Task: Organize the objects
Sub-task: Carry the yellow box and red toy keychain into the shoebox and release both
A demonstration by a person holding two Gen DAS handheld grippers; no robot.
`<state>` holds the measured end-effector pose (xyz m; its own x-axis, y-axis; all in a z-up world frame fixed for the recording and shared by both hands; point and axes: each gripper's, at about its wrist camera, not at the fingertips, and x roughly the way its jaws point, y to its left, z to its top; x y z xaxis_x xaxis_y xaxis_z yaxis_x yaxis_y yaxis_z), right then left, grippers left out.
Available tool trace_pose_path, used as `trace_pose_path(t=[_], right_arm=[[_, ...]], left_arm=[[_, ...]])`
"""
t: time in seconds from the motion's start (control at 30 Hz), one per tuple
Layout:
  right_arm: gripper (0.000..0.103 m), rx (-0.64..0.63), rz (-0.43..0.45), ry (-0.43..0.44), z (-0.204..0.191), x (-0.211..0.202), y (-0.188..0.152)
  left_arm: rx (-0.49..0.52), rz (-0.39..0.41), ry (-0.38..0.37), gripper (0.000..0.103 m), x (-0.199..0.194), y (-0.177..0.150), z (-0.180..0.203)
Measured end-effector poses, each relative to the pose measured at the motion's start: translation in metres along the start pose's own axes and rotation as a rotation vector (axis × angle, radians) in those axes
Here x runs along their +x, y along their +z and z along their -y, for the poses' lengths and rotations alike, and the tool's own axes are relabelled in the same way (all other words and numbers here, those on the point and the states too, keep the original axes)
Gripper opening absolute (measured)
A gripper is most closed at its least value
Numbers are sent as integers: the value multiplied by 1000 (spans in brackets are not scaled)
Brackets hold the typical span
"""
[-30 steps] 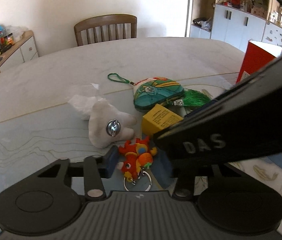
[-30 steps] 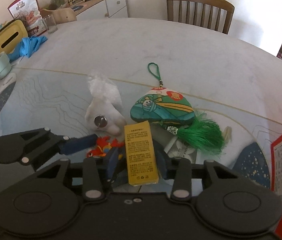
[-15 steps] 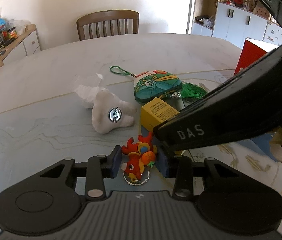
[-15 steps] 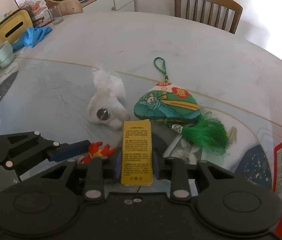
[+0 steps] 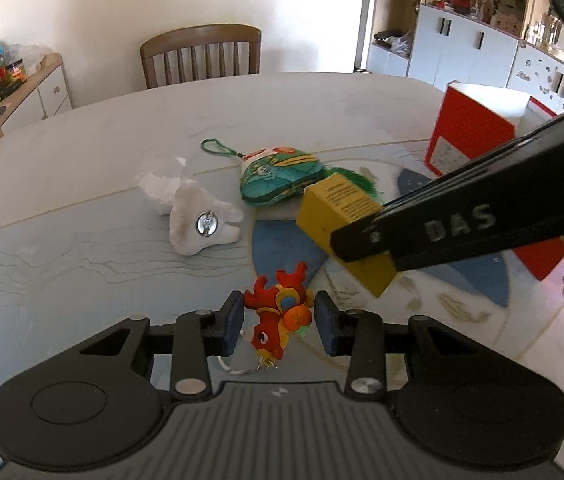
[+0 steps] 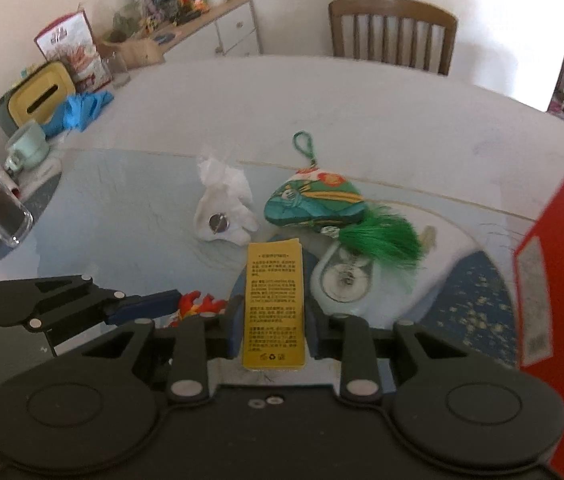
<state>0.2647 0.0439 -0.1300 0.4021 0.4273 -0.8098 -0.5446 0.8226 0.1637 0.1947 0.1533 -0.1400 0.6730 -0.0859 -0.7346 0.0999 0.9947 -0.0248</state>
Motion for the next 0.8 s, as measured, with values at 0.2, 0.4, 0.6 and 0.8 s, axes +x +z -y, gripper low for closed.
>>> trace_pose_path(t=[0.2, 0.4, 0.6, 0.8], right_arm=[[28, 51, 41, 9, 14, -36, -14], [28, 79, 90, -2, 30, -72, -30], [28, 118, 121, -12, 56, -103, -42], [28, 140, 164, -48, 90, -131, -55]], left_arm=[[41, 14, -7, 37, -17, 6, 17], [59, 26, -21, 37, -34, 13, 36], [74, 32, -41, 37, -46, 29, 62], [89, 25, -62, 37, -48, 49, 93]])
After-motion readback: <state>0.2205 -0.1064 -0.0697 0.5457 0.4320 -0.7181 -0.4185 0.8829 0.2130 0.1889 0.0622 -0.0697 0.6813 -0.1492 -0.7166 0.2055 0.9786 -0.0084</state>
